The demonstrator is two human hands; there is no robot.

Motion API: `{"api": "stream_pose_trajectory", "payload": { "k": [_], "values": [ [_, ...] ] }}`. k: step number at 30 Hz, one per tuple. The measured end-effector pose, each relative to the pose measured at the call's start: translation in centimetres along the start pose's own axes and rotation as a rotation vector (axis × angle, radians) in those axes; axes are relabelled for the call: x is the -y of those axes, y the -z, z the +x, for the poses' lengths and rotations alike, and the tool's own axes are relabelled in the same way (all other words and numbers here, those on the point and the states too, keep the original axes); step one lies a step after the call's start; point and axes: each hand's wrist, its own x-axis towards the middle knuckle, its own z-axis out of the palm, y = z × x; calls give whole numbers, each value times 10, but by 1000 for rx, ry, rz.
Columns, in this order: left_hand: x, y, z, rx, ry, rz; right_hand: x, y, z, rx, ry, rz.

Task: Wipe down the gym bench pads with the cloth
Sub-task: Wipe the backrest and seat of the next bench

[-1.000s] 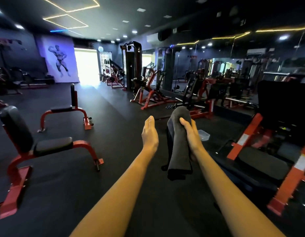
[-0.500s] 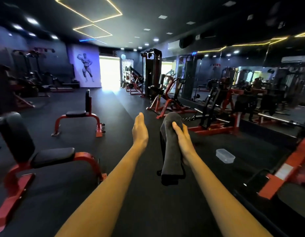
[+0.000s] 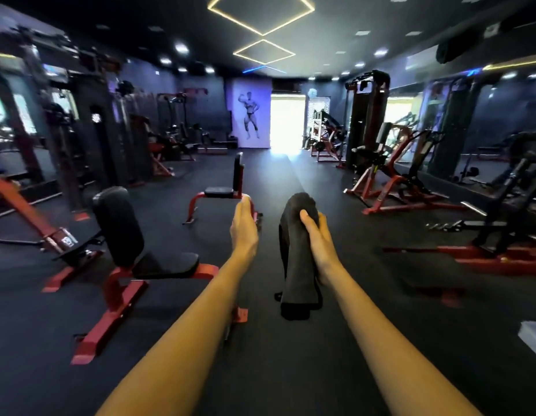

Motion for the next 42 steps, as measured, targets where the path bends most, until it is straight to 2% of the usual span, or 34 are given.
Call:
{"api": "stream_pose_trajectory", "payload": {
  "k": [7, 16, 20, 28, 42],
  "values": [
    [12, 19, 107, -312, -39, 54, -29, -50, 138, 264, -82, 38],
    [46, 135, 219, -663, -90, 99, -121, -194, 232, 598, -171, 132],
    [59, 186, 287, -709, -109, 102, -161, -271, 284, 681, -157, 120],
    [60, 286, 415, -794, -120, 165, -204, -402, 378, 721, -216, 183],
    [139, 417, 616, -766, -38, 230, -343, -592, 523, 715, -230, 101]
  ]
}}
